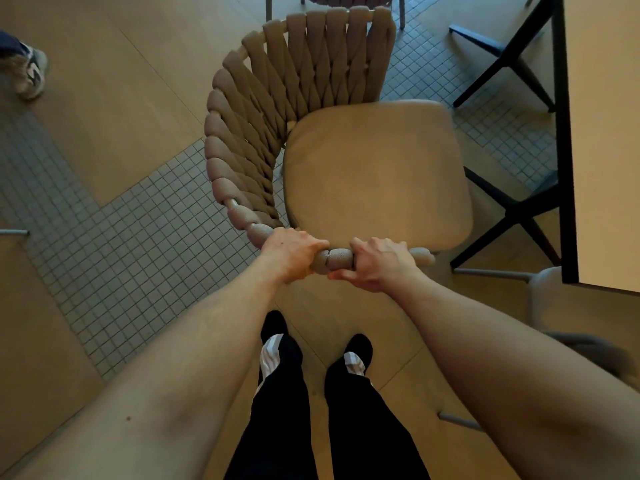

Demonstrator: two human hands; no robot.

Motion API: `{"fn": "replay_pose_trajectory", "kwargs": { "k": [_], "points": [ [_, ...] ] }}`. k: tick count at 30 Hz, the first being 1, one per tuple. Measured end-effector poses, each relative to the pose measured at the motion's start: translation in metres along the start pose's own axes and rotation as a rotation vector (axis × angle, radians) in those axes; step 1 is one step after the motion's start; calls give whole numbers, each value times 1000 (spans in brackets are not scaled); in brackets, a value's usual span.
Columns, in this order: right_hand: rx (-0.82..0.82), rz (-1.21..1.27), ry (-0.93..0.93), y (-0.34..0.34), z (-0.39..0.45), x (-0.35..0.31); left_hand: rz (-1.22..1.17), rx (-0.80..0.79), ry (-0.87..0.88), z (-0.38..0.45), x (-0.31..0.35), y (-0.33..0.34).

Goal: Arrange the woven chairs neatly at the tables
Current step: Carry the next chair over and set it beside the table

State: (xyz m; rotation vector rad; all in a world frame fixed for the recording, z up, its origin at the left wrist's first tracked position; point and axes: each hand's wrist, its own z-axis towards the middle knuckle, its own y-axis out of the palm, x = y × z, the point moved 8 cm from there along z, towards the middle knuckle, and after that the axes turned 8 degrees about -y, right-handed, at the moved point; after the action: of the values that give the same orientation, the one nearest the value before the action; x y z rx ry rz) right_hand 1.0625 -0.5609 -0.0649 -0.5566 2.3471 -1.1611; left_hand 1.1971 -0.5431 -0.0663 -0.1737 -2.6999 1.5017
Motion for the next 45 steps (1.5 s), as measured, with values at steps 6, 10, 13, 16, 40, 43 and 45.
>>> {"fn": "replay_pose_trajectory", "kwargs": {
  "k": [6,10,13,16,40,43,45],
  "points": [
    [-3,79,49,-14,21,-15,83,57,-34,14,-29,-10],
    [-7,95,65,-11,23,-14,88,67,-79,12,-32,-10],
    [-21,96,67,-10,22,-15,62,62,-81,11,-32,-5],
    [-59,108,75,-12,21,-16,-26,34,-56,9,-36,-6],
    [-59,20,4,-72,1,-114,-246,52,-263,-104,-147,-41],
    [-47,33,-4,-84,3,-142,-244,31,-268,-119,-170,-46],
    [-41,38,-5,-88,6,-160,-244,14,-271,-127,-185,-49]
  ]
}}
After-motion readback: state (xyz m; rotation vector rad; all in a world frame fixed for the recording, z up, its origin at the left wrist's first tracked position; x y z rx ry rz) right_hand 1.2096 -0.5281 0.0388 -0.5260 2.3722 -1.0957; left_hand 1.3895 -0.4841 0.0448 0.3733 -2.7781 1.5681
